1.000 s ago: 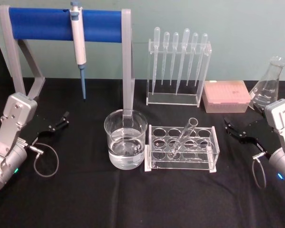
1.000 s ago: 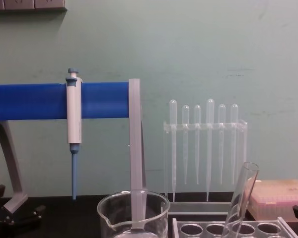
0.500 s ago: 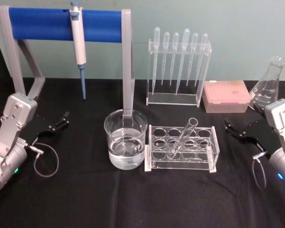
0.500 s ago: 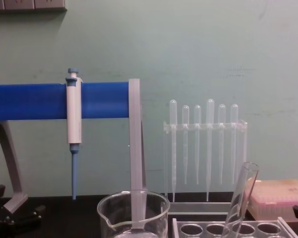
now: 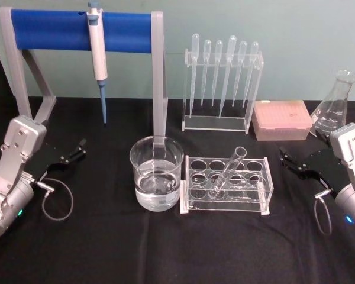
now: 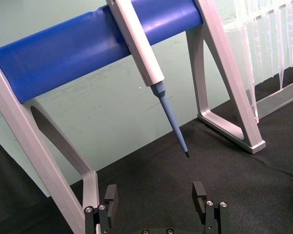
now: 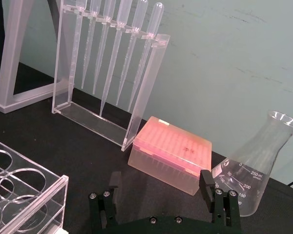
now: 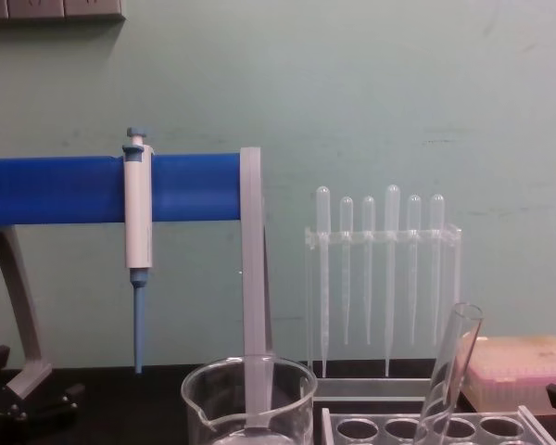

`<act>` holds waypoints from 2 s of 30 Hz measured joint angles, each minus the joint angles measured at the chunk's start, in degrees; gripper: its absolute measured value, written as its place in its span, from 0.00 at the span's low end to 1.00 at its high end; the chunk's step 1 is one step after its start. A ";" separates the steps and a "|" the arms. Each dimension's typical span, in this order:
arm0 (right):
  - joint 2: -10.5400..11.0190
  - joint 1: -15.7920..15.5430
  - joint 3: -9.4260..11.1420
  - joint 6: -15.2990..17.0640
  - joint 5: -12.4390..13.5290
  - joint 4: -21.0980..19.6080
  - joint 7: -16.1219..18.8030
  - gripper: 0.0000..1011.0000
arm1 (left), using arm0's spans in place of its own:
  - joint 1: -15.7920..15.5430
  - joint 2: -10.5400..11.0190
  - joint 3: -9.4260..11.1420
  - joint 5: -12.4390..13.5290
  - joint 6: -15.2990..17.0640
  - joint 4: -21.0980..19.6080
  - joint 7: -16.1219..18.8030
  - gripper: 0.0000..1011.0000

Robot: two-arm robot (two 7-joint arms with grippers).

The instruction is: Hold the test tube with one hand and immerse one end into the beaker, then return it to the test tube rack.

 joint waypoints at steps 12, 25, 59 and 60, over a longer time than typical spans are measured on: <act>0.00 0.00 0.00 0.00 0.00 0.00 0.00 0.99 | 0.00 0.00 0.00 0.00 0.00 0.00 0.00 0.99; 2.79 -3.92 5.32 1.87 4.24 -9.59 2.50 0.99 | 0.00 0.00 0.00 0.00 0.00 0.00 0.00 0.99; 10.67 -16.89 12.01 0.06 21.31 -21.52 37.09 0.99 | 0.00 0.00 0.00 0.00 0.00 0.00 0.00 0.99; 10.33 -16.65 11.77 0.33 20.94 -21.55 36.83 0.99 | 0.00 0.00 0.00 0.00 0.00 0.00 0.00 0.99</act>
